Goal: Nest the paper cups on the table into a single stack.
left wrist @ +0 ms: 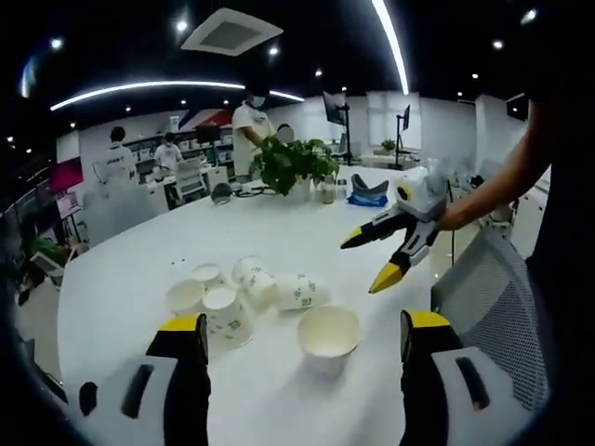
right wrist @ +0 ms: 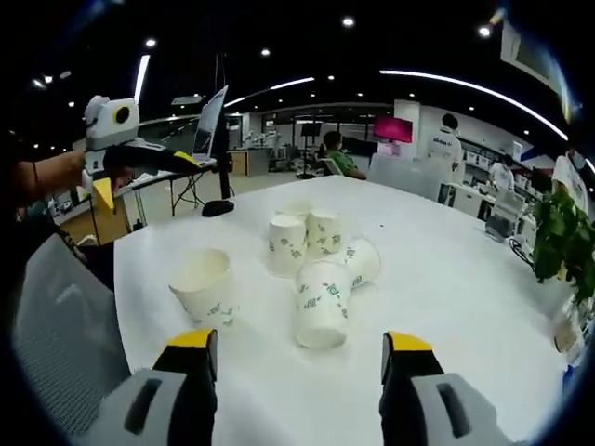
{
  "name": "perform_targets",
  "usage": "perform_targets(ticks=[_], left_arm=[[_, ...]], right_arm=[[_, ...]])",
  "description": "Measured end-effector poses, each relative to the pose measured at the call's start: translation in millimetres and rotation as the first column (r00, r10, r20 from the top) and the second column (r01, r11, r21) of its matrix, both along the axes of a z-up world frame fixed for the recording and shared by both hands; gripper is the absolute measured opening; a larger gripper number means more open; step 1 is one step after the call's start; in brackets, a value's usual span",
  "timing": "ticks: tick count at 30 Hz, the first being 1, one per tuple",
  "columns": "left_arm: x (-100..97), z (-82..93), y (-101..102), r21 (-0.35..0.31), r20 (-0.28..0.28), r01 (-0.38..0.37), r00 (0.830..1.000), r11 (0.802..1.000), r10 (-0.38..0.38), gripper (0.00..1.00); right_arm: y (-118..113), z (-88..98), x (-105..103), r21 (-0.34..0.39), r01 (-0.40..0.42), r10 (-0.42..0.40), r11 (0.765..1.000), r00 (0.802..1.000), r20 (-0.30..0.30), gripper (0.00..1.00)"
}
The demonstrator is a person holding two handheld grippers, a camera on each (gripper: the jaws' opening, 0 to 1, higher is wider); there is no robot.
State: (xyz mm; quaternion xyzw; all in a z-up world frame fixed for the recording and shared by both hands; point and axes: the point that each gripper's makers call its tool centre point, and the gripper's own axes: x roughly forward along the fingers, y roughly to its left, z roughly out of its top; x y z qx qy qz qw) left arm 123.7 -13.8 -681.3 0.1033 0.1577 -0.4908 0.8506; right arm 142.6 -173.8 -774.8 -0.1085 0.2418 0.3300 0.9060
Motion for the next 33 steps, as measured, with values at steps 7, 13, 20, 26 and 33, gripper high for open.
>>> perform_targets(ticks=[7,13,20,26,33], left_arm=[[-0.4,1.9,-1.8,-0.024,0.005,-0.007,1.0,1.0,0.007,0.93],[-1.4,-0.9,-3.7,-0.026,-0.008,-0.005,1.0,1.0,0.005,0.99],[3.4,5.3,0.0,-0.031,0.001,-0.025,1.0,0.999,0.025,0.99],[7.6,10.2,4.6,-0.039,0.009,-0.05,0.999,0.998,0.05,0.99],[10.1,14.4,8.2,-0.04,0.01,-0.074,0.997,0.996,0.075,0.91]], right_arm=[[4.3,-19.1,25.5,-0.064,0.04,-0.042,0.997,0.999,-0.022,0.66],[16.5,-24.5,36.2,-0.092,0.013,-0.016,0.996,0.999,-0.031,0.63],[18.4,-40.1,50.7,-0.132,-0.009,0.0,0.991,0.998,-0.067,0.56],[16.8,-59.8,64.5,-0.162,-0.016,-0.002,0.987,0.994,-0.109,0.51],[14.4,-71.4,59.2,-0.207,-0.025,-0.002,0.978,0.992,-0.129,0.38]])
